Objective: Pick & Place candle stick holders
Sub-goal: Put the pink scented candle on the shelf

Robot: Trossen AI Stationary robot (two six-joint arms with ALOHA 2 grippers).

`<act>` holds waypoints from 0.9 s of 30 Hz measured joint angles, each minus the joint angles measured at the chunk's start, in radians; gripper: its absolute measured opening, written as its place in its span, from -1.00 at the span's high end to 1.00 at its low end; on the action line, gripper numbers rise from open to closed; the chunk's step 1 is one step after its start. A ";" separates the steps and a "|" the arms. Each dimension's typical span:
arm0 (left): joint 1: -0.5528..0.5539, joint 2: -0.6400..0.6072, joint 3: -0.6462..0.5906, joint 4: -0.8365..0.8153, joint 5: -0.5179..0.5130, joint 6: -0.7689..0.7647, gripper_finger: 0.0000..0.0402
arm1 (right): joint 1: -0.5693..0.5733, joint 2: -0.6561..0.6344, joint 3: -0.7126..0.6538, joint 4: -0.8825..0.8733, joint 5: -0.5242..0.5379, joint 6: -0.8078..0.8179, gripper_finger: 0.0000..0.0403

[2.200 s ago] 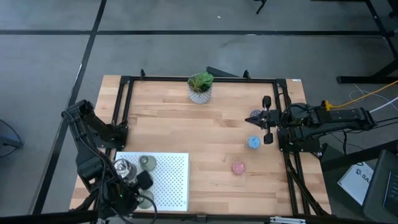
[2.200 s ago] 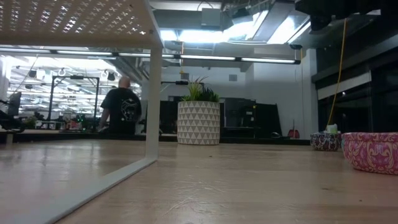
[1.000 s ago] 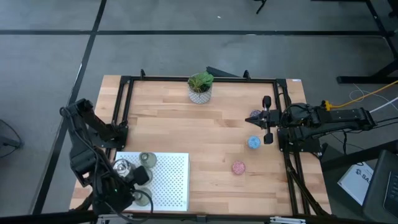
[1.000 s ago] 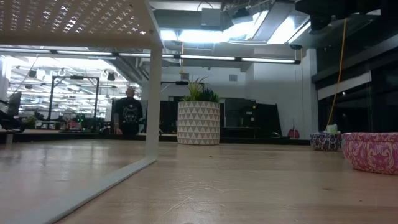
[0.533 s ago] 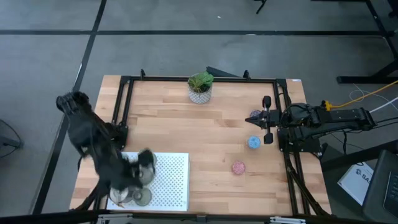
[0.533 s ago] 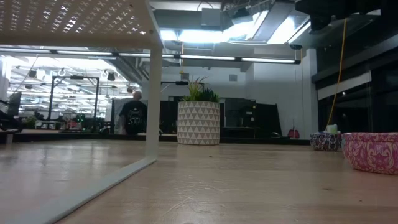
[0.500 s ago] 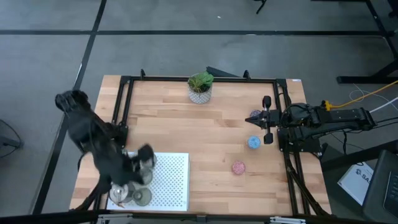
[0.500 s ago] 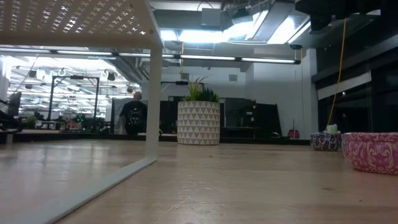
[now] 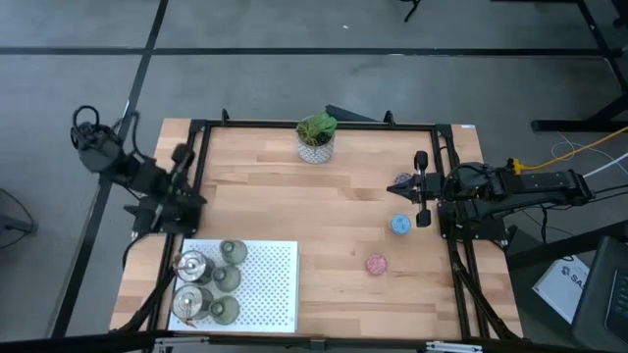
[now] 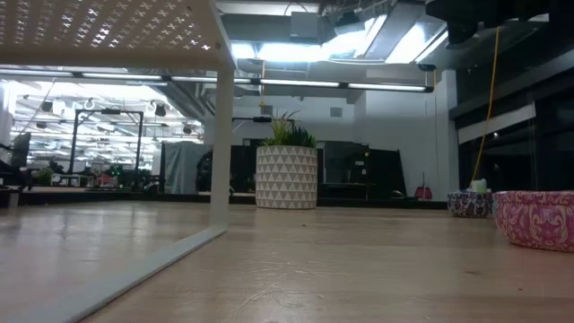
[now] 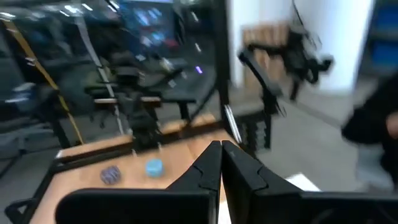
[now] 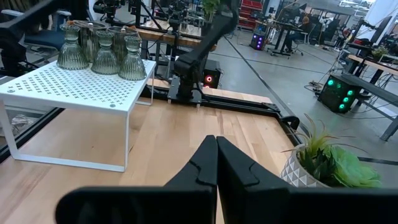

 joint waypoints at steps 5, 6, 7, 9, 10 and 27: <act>0.016 -0.255 -0.268 0.110 -0.150 -0.079 0.97 | 0.000 0.000 0.000 0.000 0.000 0.000 1.00; 0.018 -0.305 -0.321 0.141 -0.181 -0.083 0.97 | 0.000 0.000 0.000 0.000 0.000 0.000 1.00; 0.018 -0.354 -0.369 0.171 -0.203 -0.080 0.97 | 0.000 0.000 0.000 0.000 0.000 0.000 1.00; 0.018 -0.448 -0.466 0.228 -0.218 -0.045 0.97 | 0.000 0.000 0.000 0.000 0.000 0.000 1.00; 0.018 -0.494 -0.515 0.256 -0.219 -0.026 0.97 | 0.000 0.000 0.000 0.000 0.000 0.000 1.00; 0.084 -0.620 -0.841 0.578 -0.212 0.073 0.97 | -0.001 0.005 0.001 0.000 0.002 0.000 1.00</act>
